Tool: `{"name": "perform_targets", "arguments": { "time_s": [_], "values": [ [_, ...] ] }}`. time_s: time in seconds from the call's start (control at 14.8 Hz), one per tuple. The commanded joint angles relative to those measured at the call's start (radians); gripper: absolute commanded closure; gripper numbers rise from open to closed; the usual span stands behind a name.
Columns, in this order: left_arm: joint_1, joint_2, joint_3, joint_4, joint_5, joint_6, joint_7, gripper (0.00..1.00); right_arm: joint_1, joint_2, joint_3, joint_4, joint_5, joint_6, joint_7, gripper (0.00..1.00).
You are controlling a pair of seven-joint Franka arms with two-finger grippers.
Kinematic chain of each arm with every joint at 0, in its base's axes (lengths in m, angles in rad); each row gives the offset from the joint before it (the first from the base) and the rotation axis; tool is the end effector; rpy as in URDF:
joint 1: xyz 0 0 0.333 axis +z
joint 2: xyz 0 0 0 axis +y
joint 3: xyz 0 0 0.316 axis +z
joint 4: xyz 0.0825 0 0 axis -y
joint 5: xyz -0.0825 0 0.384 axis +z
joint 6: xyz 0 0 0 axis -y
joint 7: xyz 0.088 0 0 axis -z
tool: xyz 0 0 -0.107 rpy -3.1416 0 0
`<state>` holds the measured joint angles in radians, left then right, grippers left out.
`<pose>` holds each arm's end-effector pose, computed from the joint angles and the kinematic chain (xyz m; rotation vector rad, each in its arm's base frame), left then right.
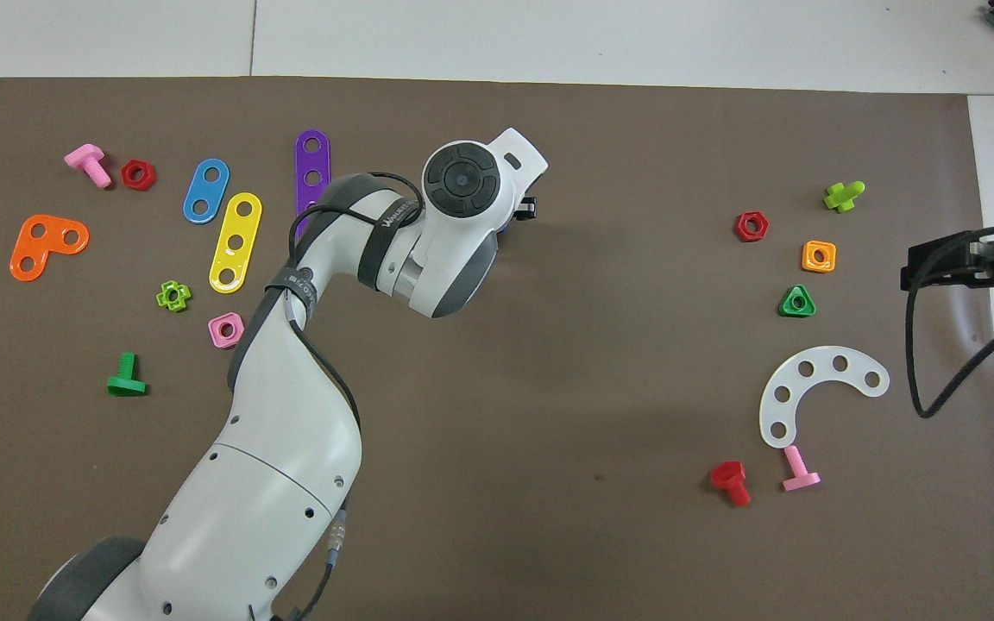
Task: Unscrew and place screws in storage area
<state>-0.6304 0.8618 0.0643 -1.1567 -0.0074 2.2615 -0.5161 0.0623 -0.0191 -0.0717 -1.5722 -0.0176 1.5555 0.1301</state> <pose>0.6550 -0.4356 0.3024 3.0275 -0.1126 0.3501 0.5472 -0.0075 0.6330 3.1179 -0.2183 0.0052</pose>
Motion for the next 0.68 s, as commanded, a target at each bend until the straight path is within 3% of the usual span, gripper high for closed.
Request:
{"name": "perform_targets", "arguments": {
  "time_s": [0.0,0.61],
  "values": [
    [-0.011,0.0,0.022,0.009,0.021,-0.023,-0.033,0.49,-0.007,-0.024,0.006,-0.029,0.001,0.015,0.009,0.0],
    [-0.011,0.002,0.025,0.041,0.015,-0.082,-0.071,0.5,-0.006,-0.024,0.006,-0.029,0.001,0.015,0.009,0.0]
  ]
}}
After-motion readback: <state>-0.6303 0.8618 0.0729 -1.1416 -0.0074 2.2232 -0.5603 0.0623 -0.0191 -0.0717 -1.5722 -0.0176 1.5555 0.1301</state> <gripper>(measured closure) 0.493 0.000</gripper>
